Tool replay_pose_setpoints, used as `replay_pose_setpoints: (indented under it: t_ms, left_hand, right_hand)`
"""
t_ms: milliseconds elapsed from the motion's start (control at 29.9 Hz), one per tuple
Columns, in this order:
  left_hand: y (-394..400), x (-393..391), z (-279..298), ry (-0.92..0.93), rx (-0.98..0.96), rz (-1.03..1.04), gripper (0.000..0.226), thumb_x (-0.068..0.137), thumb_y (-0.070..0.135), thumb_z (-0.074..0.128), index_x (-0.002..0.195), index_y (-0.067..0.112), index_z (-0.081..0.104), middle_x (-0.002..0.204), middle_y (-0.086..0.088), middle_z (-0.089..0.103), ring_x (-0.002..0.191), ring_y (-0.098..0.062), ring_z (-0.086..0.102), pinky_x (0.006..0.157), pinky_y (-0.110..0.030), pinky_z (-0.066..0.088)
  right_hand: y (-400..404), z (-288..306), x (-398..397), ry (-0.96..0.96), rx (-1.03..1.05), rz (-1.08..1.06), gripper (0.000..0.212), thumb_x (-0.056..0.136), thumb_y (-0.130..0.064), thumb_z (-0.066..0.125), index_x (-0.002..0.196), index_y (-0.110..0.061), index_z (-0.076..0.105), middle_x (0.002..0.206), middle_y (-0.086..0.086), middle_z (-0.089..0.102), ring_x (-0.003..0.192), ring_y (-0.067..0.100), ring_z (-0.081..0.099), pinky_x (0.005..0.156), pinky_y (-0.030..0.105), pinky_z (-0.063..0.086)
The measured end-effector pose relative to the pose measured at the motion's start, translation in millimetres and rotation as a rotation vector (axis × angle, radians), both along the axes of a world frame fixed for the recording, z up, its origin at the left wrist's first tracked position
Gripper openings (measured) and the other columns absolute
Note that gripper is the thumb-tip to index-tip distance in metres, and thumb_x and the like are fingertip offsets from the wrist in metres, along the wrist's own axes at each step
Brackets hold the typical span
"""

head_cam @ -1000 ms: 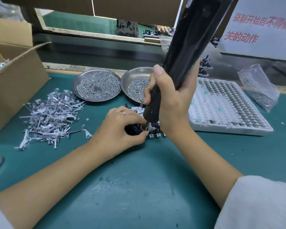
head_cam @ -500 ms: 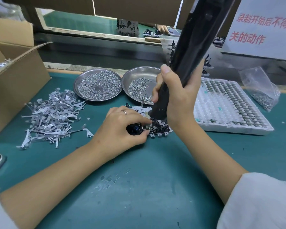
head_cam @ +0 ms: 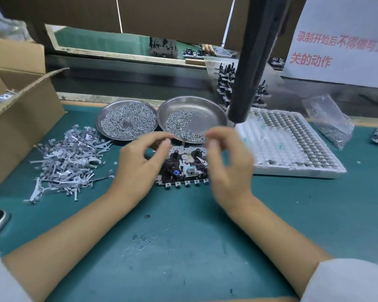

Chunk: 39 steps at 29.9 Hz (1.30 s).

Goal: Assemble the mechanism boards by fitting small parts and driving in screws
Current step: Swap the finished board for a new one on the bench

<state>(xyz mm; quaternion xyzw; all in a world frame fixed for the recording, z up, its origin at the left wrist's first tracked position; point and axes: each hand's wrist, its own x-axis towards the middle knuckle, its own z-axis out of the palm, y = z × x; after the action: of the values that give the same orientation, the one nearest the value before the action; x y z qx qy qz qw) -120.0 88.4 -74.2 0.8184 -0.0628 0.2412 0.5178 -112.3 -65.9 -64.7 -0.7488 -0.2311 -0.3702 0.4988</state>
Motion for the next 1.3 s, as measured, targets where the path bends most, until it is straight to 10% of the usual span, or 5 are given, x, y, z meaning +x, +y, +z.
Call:
replay_pose_setpoints:
  t_ms: [267, 701, 835, 1035, 1302]
  left_hand:
    - [9, 6, -2, -0.043, -0.124, 0.162, 0.018, 0.098, 0.018, 0.048, 0.102, 0.027, 0.064, 0.084, 0.012, 0.065, 0.08, 0.008, 0.056, 0.079, -0.01, 0.04]
    - [5, -1, -3, -0.105, -0.006, 0.134, 0.02, 0.097, 0.015, 0.05, 0.101, 0.03, 0.063, 0.086, 0.016, 0.064, 0.081, 0.017, 0.054, 0.072, -0.005, 0.037]
    - [1, -3, 1, -0.136, 0.07, 0.144, 0.02, 0.095, 0.011, 0.055, 0.101, 0.028, 0.063, 0.086, 0.015, 0.064, 0.081, 0.016, 0.053, 0.086, -0.012, 0.038]
    - [-10, 1, 16, -0.165, 0.304, 0.118, 0.025, 0.087, 0.021, 0.052, 0.105, 0.017, 0.068, 0.096, 0.007, 0.061, 0.091, -0.015, 0.056, 0.091, -0.055, 0.042]
    - [-44, 90, 58, -0.05, 0.583, 0.014, 0.021, 0.089, 0.013, 0.059, 0.109, 0.008, 0.065, 0.113, -0.009, 0.062, 0.105, -0.031, 0.054, 0.091, -0.041, 0.043]
  right_hand:
    - [18, -15, -22, 0.182, -1.149, -0.018, 0.04, 0.099, -0.043, 0.033, 0.121, -0.021, 0.059, 0.138, 0.007, 0.047, 0.122, 0.031, 0.041, 0.094, 0.044, 0.034]
    - [-143, -7, -107, 0.183, -1.06, -0.356, 0.034, 0.091, -0.039, 0.049, 0.082, -0.018, 0.074, 0.105, 0.008, 0.069, 0.092, 0.033, 0.066, 0.073, 0.042, 0.056]
    - [-188, -3, -89, 0.289, -1.061, -0.657, 0.05, 0.033, 0.013, 0.082, 0.08, -0.004, 0.074, 0.101, 0.024, 0.068, 0.088, 0.048, 0.063, 0.069, 0.057, 0.053]
    - [-122, -5, -45, 0.088, -0.678, -0.318, 0.016, 0.081, -0.014, 0.065, 0.094, -0.011, 0.073, 0.094, 0.002, 0.07, 0.08, 0.023, 0.067, 0.069, 0.032, 0.054]
    - [-54, -11, 26, -0.094, -0.518, -0.382, 0.036, 0.09, -0.038, 0.051, 0.069, -0.017, 0.071, 0.054, 0.0, 0.057, 0.04, 0.023, 0.05, 0.034, 0.025, 0.039]
